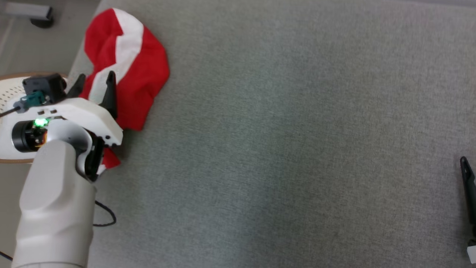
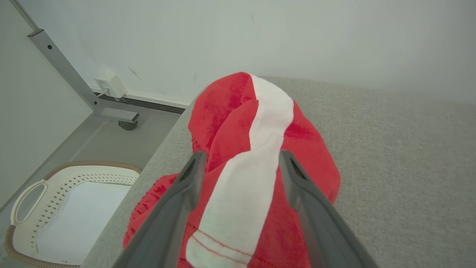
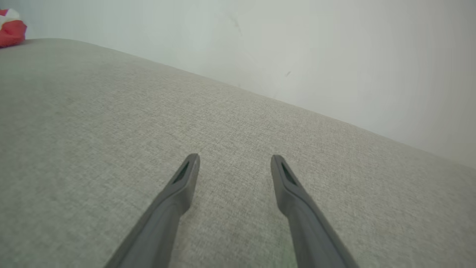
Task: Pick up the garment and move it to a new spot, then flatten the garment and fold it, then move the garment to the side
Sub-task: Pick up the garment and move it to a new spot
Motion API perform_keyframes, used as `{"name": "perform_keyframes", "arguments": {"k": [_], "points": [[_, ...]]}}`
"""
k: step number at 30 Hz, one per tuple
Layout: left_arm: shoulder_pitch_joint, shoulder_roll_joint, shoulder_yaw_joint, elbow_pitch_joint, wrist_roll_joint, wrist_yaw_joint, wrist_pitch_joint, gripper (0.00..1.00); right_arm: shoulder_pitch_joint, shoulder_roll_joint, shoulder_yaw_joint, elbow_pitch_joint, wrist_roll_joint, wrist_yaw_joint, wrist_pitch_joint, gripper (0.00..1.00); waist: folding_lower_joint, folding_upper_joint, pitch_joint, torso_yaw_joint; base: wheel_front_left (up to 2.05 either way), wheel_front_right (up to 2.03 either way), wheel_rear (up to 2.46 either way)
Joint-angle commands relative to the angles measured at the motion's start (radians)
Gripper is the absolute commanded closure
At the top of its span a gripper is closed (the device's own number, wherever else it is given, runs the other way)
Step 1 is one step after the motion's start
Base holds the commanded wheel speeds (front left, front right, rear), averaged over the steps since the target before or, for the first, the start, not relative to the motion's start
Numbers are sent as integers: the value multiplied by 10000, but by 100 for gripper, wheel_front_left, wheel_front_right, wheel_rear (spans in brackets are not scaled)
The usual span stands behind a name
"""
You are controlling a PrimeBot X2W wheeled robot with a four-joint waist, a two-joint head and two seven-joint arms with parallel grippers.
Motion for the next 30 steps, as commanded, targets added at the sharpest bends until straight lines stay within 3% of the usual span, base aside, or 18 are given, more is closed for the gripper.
{"name": "perform_keyframes", "arguments": {"k": [1,11,12,13,23,30], "points": [[-255,74,43,269,-73,32,77,0,-124,-104,-44,-120,67,-24,53,0,-4,0,475,-263,0,0,0],[-1314,198,-403,2916,245,196,781,0,52,-242,-357,-686,177,-26,286,0,-4,0,902,-641,0,0,0],[-1314,144,-434,3138,210,141,836,86,61,-207,-364,-701,183,-26,288,0,-4,0,868,-666,0,0,0],[-1320,119,-485,3303,206,116,822,100,78,-176,-353,-687,187,-24,290,0,-4,0,811,-689,0,0,0],[-1967,460,-611,3135,121,-159,-569,100,-17,441,89,2,219,-24,-44,0,-4,0,-647,-989,0,0,0],[-2171,434,-1302,2201,290,-473,-477,100,-55,1116,507,808,245,-24,-224,0,-4,0,-1986,-1475,0,0,0]]}}
